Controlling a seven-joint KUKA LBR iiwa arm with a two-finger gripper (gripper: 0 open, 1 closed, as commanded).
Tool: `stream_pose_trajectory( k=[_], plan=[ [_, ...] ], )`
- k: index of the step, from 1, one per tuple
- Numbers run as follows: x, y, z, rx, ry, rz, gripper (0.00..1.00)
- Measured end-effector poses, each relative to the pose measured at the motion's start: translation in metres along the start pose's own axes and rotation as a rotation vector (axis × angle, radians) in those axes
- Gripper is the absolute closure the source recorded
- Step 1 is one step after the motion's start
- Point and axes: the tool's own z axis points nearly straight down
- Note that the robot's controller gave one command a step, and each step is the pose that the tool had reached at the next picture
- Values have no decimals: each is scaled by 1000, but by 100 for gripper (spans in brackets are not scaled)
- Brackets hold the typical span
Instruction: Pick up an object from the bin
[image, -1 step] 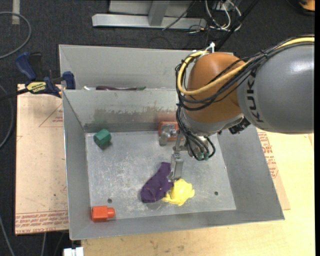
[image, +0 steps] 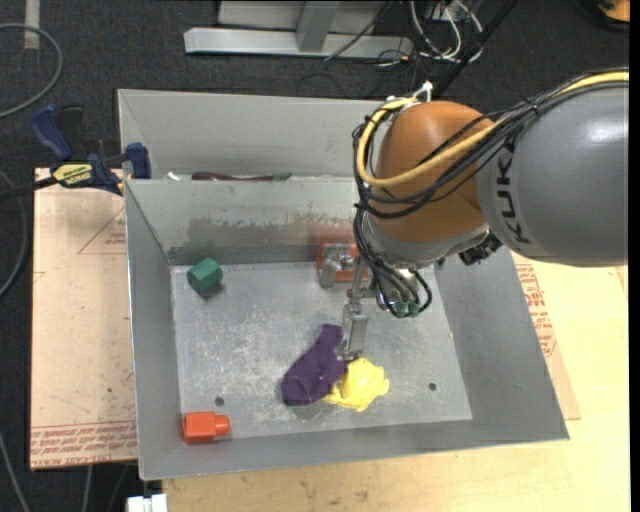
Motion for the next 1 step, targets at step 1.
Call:
stream_pose_trajectory(
  k=[1],
  plan=[
    [3, 0, 36, 0, -2, -124, 0]
  ],
)
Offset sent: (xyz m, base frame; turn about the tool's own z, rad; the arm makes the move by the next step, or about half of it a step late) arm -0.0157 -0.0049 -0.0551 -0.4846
